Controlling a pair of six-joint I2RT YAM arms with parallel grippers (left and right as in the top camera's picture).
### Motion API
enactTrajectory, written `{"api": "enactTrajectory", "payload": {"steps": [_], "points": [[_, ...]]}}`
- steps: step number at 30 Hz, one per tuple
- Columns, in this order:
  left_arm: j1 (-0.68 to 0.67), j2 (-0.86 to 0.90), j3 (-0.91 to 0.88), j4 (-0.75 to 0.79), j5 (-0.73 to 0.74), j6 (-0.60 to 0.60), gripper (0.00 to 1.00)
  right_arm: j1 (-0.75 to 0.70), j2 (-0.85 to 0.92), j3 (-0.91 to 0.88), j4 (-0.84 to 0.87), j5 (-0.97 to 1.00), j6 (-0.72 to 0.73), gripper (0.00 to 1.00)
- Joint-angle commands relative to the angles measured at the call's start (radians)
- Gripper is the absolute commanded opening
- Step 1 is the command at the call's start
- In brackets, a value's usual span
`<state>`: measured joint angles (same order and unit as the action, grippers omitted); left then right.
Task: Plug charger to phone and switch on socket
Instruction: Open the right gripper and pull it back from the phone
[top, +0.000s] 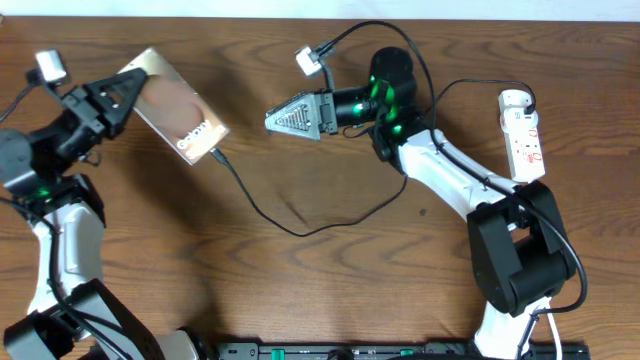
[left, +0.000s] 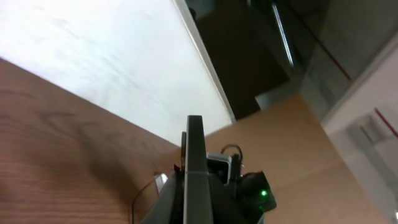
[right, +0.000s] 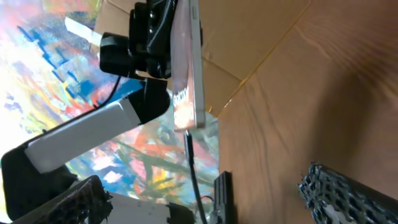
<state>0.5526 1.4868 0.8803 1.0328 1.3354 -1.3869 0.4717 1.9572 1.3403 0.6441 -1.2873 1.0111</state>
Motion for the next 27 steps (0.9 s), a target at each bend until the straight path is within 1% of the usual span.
{"api": "enactTrajectory", "payload": {"steps": [1,4,7,9,13,16,21,24,27], "points": [[0.043,0.000,0.007,-0.044,0.012,-0.004,0.07,-0.011,0.006,0.013,-0.064,-0.014,-0.128,0.99],[0.061,0.000,0.007,-0.090,0.015,0.001,0.07,-0.015,0.006,0.013,-0.225,0.045,-0.249,0.99],[0.064,0.000,0.007,-0.093,0.016,0.007,0.07,-0.015,0.006,0.013,-0.396,0.137,-0.379,0.99],[0.064,0.000,0.007,-0.093,0.017,0.011,0.07,-0.017,0.006,0.018,-0.471,0.178,-0.444,0.99],[0.064,0.000,0.007,-0.115,0.027,0.061,0.07,-0.035,0.006,0.051,-0.594,0.234,-0.528,0.99],[0.064,0.000,0.007,-0.187,0.027,0.108,0.07,-0.055,0.006,0.103,-0.786,0.352,-0.639,0.99],[0.063,0.000,0.007,-0.403,0.022,0.282,0.07,-0.071,0.006,0.216,-1.095,0.604,-0.775,0.99],[0.063,0.000,0.007,-0.599,-0.016,0.435,0.07,-0.072,0.006,0.282,-1.204,0.717,-0.800,0.99],[0.063,0.000,0.007,-0.838,-0.100,0.597,0.07,-0.072,0.006,0.340,-1.279,0.821,-0.800,0.99]]}}
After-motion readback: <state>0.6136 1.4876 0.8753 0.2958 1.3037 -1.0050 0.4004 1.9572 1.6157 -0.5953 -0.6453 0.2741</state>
